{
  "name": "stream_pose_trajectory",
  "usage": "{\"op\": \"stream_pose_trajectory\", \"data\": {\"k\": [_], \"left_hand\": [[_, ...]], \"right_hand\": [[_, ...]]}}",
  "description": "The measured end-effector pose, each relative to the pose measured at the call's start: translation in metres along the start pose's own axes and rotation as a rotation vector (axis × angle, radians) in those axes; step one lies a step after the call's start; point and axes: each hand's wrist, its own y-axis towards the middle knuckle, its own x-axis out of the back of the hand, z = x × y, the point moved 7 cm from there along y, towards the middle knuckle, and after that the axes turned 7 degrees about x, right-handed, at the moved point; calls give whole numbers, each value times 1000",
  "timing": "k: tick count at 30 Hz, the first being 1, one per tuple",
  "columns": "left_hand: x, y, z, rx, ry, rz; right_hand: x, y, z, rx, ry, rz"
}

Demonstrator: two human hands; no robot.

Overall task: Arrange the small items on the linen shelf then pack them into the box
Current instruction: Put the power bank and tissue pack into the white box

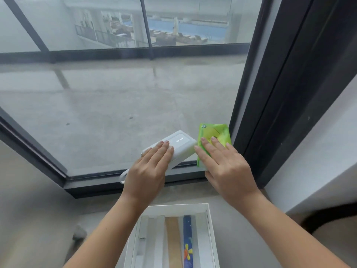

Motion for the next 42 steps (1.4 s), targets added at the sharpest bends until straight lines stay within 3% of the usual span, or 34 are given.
{"op": "stream_pose_trajectory", "data": {"k": [6,17,25,42], "left_hand": [[-49,-54,5,0,-10,24],[-70,-140,34,20,18,74],[-85,-195,36,89,29,127],[-130,-261,3,42,58,355]], "right_hand": [[-50,-45,17,13,-1,-18],[-112,-86,76,126,50,17],[-134,-124,105,184,146,107],[-147,-190,147,240,292,198]]}}
